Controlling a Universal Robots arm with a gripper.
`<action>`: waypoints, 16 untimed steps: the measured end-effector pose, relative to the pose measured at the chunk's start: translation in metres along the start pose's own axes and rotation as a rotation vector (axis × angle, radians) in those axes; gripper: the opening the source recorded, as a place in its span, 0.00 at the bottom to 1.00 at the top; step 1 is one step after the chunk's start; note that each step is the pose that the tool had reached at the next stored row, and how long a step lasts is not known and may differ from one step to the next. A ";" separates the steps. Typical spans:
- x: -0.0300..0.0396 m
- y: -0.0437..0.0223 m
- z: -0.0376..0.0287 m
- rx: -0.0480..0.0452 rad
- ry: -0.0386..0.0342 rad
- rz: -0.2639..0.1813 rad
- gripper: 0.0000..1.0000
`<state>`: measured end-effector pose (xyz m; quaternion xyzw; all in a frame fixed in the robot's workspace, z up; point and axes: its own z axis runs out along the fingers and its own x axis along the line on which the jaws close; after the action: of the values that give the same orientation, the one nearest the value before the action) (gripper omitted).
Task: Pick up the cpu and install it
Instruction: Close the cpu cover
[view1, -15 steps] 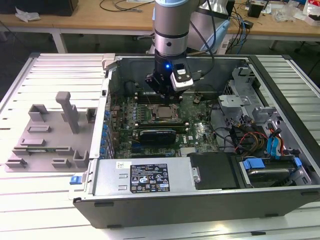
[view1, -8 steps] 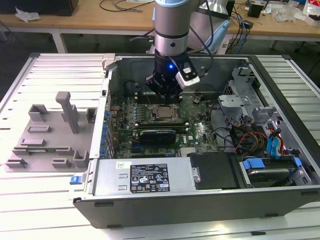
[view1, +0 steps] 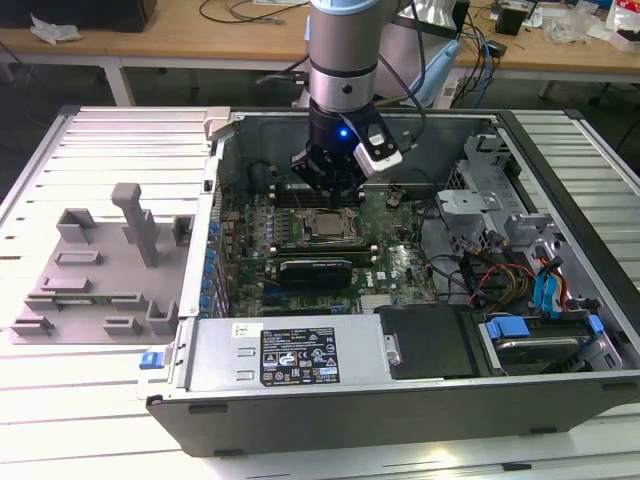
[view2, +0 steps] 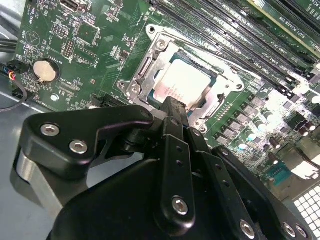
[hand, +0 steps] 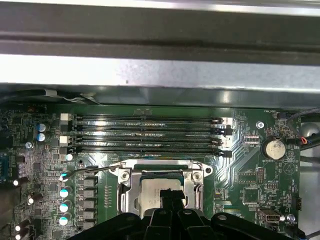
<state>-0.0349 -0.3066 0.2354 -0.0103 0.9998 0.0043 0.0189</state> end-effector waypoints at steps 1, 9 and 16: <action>0.0000 0.0000 0.0000 -0.0003 0.0001 -0.008 0.11; 0.0034 -0.0012 -0.0001 -0.0006 0.0002 -0.017 0.11; 0.0143 -0.0010 -0.0004 -0.0005 -0.0002 -0.017 0.11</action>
<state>-0.0492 -0.3079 0.2352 -0.0187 0.9996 0.0044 0.0190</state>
